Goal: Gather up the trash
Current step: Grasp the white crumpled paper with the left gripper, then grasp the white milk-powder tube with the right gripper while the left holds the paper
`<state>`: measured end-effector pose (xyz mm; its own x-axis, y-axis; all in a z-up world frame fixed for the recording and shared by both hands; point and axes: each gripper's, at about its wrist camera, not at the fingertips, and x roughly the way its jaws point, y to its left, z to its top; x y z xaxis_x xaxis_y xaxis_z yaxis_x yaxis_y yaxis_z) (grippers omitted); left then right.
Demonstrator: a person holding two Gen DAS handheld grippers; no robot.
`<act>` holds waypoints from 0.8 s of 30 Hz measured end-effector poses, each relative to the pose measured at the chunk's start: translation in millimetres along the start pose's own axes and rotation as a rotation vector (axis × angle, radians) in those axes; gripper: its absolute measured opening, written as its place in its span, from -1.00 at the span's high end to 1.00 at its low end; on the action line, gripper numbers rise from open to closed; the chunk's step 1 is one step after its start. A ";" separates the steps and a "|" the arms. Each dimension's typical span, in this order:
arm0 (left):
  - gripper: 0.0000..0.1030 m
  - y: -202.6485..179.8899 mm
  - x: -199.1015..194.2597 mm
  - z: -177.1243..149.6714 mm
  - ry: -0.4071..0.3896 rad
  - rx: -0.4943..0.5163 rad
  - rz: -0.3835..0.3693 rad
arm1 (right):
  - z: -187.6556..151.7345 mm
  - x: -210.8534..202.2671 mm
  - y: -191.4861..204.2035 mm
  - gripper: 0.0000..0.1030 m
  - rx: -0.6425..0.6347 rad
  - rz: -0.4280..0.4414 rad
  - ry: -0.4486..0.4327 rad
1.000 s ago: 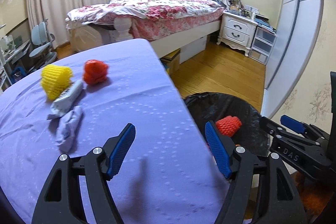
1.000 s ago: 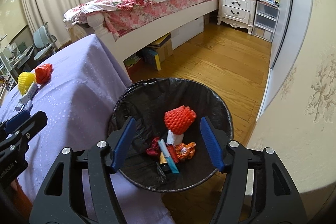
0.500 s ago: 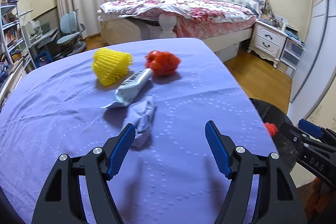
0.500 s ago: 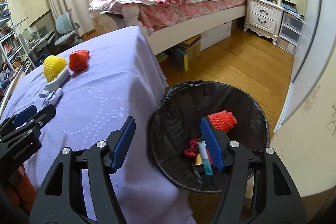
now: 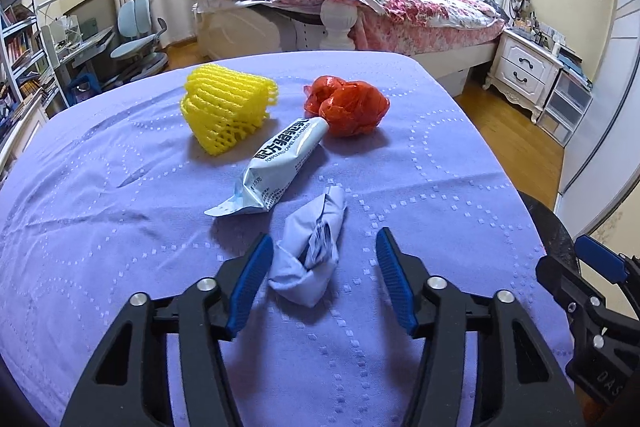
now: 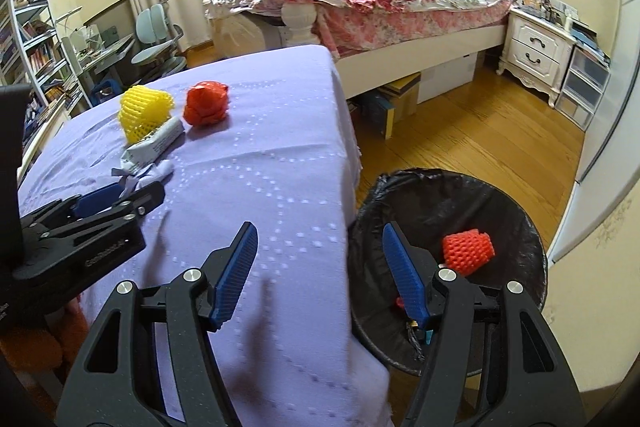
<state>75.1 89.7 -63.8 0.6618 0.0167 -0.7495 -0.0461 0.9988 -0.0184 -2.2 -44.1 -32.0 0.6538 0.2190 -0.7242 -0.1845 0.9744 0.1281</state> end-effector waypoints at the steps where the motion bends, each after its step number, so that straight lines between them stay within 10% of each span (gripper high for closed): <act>1: 0.25 1.0 0.1 -1.1 0.008 0.000 -0.009 | 0.5 1.1 4.1 -0.24 -0.009 0.004 0.002; 13: 0.50 23.2 -20.0 -21.9 -0.002 0.003 -0.042 | 8.3 22.5 50.1 -0.25 -0.096 0.040 0.051; 24: 0.50 122.5 -29.0 -27.3 -0.019 -0.127 0.101 | 15.6 40.7 101.6 -0.40 -0.143 0.087 0.080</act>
<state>29.8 210.2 -62.4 0.6631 0.1186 -0.7391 -0.2063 0.9781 -0.0282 17.1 64.6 -37.9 0.5711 0.2922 -0.7671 -0.3444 0.9336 0.0992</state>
